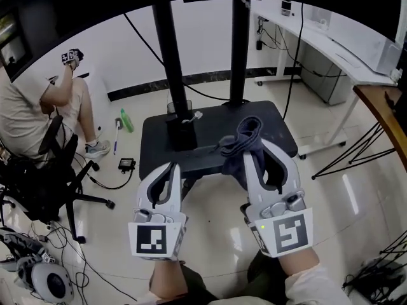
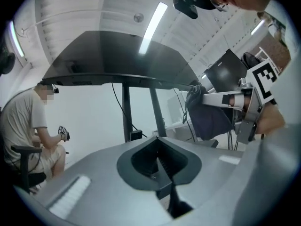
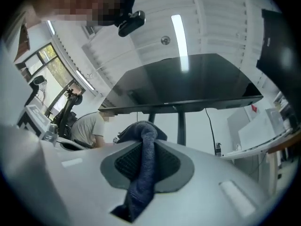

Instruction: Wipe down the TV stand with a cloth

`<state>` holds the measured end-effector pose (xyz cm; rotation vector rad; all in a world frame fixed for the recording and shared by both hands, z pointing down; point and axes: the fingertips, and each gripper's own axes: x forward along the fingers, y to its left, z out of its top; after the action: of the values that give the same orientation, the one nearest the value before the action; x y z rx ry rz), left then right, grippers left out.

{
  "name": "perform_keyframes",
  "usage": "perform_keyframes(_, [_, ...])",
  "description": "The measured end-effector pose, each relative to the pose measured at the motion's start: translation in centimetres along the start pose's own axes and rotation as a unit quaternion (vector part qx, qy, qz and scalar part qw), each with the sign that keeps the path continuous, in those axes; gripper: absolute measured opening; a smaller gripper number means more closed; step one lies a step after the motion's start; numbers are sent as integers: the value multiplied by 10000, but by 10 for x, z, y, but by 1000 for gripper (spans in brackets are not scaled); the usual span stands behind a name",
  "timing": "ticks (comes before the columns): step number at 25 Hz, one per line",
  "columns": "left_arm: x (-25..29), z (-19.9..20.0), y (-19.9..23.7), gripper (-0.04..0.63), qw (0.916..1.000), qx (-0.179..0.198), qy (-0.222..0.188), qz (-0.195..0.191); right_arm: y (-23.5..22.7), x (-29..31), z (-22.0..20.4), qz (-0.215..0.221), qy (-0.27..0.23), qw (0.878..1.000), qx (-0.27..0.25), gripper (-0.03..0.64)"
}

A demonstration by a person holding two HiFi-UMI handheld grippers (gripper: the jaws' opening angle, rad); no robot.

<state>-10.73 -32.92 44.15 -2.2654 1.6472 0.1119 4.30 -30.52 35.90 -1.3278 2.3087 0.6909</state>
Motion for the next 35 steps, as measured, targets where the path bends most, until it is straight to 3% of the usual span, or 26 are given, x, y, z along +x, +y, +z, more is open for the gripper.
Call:
perform_keyframes(2, [11, -3, -11, 66, 9998, -101, -126, -151, -22, 12, -17, -125, 285, 9994, 117, 54])
perform_keyframes(6, [16, -21, -40, 66, 9966, -263, 537, -568, -79, 79, -39, -277, 803, 9955, 410, 55])
perform_keyframes(11, [16, -15, -35, 66, 9977, -314, 315, -507, -131, 198, -18, -271, 1147, 9927, 260, 55])
perform_keyframes(14, [15, -13, -18, 66, 9990, -291, 100, -339, -149, 230, -25, -428, 1450, 9884, 164, 55])
perform_keyframes(18, [5, -16, -3, 66, 9988, -266, 318, -246, -145, 202, -118, -485, 2320, 9697, 593, 55])
perform_keyframes(21, [9, -6, 5, 66, 9994, -261, -152, -177, -129, 157, -209, -450, 3042, 9471, 921, 55])
perform_keyframes(23, [10, -6, 2, 66, 9993, -251, -212, -197, -122, 137, -241, -421, 3319, 9361, 1089, 57])
perform_keyframes(28, [9, -10, -5, 66, 9990, -265, -174, -307, -108, 117, -247, -304, 3448, 9281, 1371, 57])
perform_keyframes(35, [-2, -2, 12, 66, 9995, -109, -286, -79, -19, 109, -207, 203, 2863, 9470, 1445, 55])
